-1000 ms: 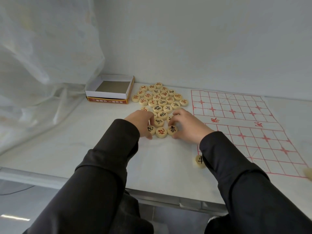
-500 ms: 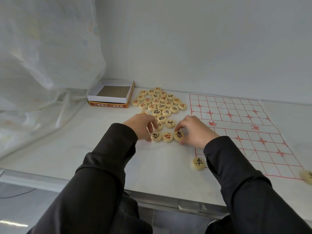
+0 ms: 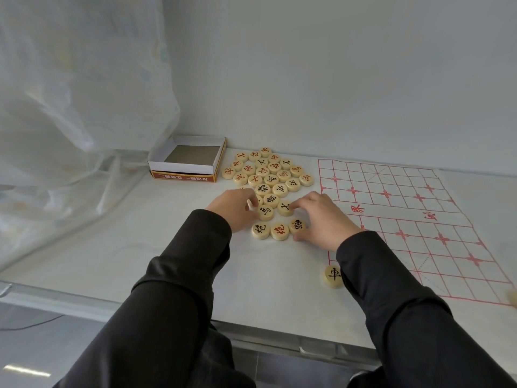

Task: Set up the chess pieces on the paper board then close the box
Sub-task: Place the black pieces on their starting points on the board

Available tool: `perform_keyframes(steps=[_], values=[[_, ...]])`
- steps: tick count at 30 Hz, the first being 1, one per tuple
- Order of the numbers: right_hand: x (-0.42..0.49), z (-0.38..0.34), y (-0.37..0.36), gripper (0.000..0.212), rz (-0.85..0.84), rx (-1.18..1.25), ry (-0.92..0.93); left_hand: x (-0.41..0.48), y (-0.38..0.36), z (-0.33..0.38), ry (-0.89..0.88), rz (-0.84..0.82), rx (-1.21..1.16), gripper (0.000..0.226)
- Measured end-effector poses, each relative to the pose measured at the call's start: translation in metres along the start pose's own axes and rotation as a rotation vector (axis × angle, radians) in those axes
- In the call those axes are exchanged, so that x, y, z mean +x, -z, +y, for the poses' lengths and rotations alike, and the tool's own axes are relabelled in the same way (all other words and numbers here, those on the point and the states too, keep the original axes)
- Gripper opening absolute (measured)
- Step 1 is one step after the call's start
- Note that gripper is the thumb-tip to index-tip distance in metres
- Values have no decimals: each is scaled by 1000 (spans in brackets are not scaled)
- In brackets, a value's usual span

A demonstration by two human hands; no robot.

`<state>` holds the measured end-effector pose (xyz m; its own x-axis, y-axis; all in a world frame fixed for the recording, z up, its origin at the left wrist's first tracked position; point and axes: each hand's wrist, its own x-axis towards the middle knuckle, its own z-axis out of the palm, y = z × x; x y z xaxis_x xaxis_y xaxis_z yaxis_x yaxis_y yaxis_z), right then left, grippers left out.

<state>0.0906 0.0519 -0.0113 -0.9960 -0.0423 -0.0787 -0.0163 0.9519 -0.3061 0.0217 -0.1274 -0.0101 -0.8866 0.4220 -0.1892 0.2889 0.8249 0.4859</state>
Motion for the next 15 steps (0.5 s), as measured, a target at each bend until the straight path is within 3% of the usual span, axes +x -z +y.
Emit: perform_keyframes(steps=[5, 10, 15], values=[[0, 1, 2, 65, -1, 60, 3, -3, 0, 6, -24, -140, 75, 45], [-4, 2, 3, 57, 37, 96, -9, -4, 1, 6, -69, -151, 106, 31], [-6, 0, 6, 50, 84, 124, -35, -3, 2, 4, -91, -140, -39, 28]])
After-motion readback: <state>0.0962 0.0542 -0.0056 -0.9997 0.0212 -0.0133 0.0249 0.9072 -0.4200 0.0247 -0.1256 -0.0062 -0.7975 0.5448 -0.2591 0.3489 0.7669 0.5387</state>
